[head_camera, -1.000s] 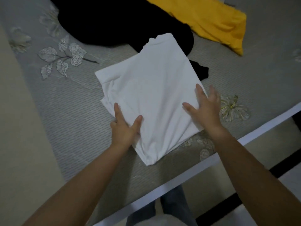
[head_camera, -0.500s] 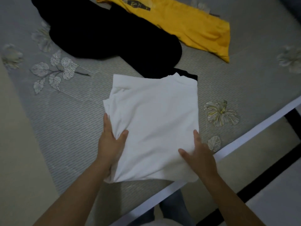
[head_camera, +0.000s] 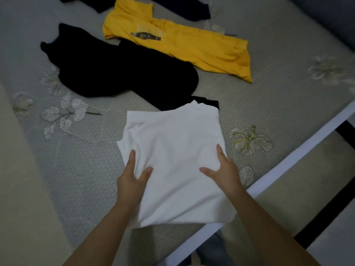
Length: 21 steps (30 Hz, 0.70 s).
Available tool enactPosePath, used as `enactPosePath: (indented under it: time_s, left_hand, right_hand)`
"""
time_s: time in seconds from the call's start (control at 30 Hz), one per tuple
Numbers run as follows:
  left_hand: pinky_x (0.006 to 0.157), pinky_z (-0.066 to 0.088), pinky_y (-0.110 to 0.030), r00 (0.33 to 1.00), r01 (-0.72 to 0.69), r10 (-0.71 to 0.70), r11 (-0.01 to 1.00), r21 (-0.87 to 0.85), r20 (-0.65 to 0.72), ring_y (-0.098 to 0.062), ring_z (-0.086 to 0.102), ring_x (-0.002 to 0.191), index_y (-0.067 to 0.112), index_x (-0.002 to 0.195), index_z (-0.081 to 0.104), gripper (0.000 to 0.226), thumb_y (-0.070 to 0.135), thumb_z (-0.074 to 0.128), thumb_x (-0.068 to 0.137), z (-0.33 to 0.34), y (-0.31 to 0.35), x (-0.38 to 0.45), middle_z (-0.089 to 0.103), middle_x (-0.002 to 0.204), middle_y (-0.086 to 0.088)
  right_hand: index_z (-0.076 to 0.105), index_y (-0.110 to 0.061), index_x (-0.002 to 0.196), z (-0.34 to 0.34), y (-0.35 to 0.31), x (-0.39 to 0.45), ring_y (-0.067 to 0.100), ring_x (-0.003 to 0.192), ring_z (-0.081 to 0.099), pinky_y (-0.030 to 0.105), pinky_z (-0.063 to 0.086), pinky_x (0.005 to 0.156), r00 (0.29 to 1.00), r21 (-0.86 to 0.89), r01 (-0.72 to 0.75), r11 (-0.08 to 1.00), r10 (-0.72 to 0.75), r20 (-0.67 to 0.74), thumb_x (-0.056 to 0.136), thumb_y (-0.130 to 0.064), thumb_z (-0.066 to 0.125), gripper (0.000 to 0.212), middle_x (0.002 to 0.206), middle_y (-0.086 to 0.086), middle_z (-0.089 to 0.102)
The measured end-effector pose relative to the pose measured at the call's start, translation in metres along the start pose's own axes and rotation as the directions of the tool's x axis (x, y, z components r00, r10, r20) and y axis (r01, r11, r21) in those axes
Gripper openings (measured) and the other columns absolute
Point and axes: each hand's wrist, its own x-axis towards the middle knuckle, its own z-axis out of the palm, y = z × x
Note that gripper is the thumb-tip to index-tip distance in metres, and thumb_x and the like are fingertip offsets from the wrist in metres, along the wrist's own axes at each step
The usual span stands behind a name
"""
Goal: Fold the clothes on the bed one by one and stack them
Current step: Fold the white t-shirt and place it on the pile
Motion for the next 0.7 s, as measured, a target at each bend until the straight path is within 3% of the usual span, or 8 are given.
enactPosePath:
  time_s: [0.2,0.37,0.47,0.7]
  left_hand:
    - [0.095,0.035,-0.029,0.995,-0.097,0.098,0.990,0.101,-0.003,-0.028,0.046,0.121,0.020,0.143,0.025,0.070,0.024,0.063,0.084,0.010,0.076,-0.010,0.047,0.136,-0.015]
    - [0.093,0.035,-0.027,0.958,-0.285,0.277,0.947,0.149,0.069,-0.026,0.044,0.124,0.015,0.142,0.029,0.069,0.022,0.065,0.083,0.058,0.175,-0.006,0.045,0.138,-0.011]
    - [0.091,0.037,-0.028,0.931,-0.365,0.354,0.917,0.160,0.093,-0.026,0.046,0.123,0.014,0.141,0.032,0.070,0.022,0.067,0.082,0.109,0.239,-0.003,0.048,0.136,-0.012]
    - [0.098,0.034,-0.030,0.889,-0.454,0.442,0.884,0.108,0.123,-0.025,0.037,0.131,0.017,0.143,0.028,0.070,0.027,0.065,0.083,0.258,0.373,-0.015,0.038,0.144,-0.008]
  right_hand:
    - [0.000,-0.025,0.146,-0.073,-0.008,-0.024,0.022,0.130,0.033,0.024,0.030,0.098,0.993,0.064,0.100,0.993,-0.096,-0.065,0.079,-0.039,0.068,0.097,0.145,0.010,0.031]
    - [0.003,-0.024,0.146,-0.170,0.015,-0.022,0.023,0.128,0.035,0.024,0.029,0.091,0.973,0.093,0.101,0.991,-0.079,-0.219,0.081,-0.037,0.066,0.091,0.145,0.009,0.032]
    - [-0.001,-0.023,0.146,-0.237,0.047,-0.010,0.023,0.127,0.037,0.024,0.030,0.087,0.944,0.078,0.107,0.991,-0.076,-0.322,0.081,-0.040,0.065,0.094,0.144,0.008,0.034]
    - [0.001,-0.025,0.146,-0.402,0.136,0.034,0.024,0.130,0.035,0.026,0.031,0.095,0.918,0.065,0.090,0.994,-0.058,-0.392,0.083,-0.040,0.063,0.090,0.147,0.007,0.031]
